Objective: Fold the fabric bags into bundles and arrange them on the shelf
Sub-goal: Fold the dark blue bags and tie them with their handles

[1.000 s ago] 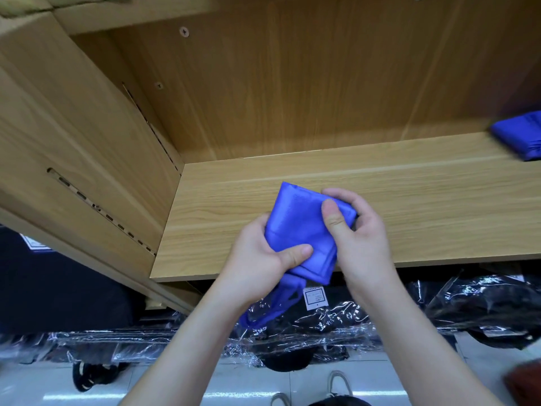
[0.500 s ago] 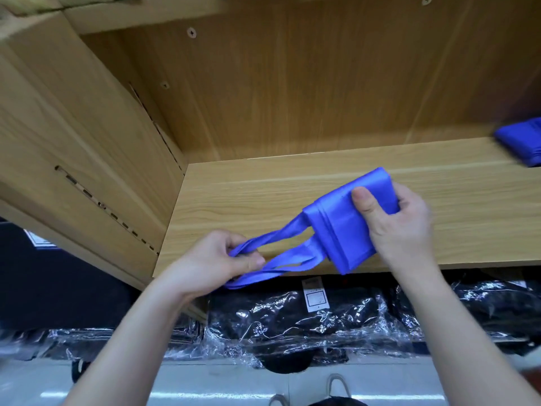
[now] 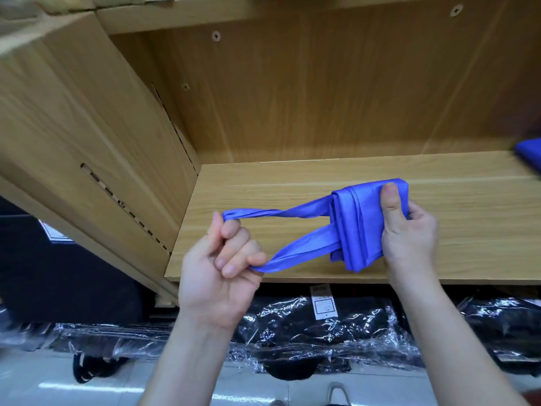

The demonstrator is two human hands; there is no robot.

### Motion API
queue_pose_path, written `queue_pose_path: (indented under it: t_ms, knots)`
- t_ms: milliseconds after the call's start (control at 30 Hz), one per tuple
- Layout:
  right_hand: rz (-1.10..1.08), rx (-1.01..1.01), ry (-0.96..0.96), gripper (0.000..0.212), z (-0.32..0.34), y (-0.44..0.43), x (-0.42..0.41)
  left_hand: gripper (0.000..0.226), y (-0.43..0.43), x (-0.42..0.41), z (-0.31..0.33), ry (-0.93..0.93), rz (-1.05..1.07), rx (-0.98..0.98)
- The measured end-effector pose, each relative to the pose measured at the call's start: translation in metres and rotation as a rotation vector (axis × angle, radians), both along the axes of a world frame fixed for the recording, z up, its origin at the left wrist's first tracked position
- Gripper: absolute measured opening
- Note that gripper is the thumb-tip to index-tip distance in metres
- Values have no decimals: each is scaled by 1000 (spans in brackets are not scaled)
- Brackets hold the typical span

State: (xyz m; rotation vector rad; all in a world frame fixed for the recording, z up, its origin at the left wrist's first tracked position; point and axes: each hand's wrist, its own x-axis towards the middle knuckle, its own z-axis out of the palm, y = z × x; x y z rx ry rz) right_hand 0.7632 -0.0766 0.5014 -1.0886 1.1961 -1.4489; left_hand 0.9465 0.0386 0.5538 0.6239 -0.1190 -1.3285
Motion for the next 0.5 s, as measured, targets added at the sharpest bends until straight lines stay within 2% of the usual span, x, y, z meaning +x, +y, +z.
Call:
queue_pose_path:
  t_ms: [33,100,167,200,233,300,367,433,500]
  knots:
    - [16,22,-22,75,1,-1,0,43,-2,2,-1,3,25,74]
    - [40,38,-8,61,4,-3,-1,35,-4,13,-8,-112,21,203]
    - [53,19,39,62,5,-5,-4,14,-3,26,-20,-322,-15,283]
    - [60,7,69,63,6,-6,-5,12,-1,31,-25,-434,-19,308]
    - [66,-5,106,64,7,-7,-5,22,3,35,-30,-570,4,324]
    - [76,0,152,68,8,-11,-5,34,14,39,-32,-993,191,289]
    - [91,27,148,73,8,-13,-5,26,23,31,-22,-1519,372,54]
    - [122,72,89,89,8,-14,-5,27,23,15,-15,-2015,365,-228]
    - [168,116,54,83,9,-15,-3,49,16,-5,-21,-2336,247,-308]
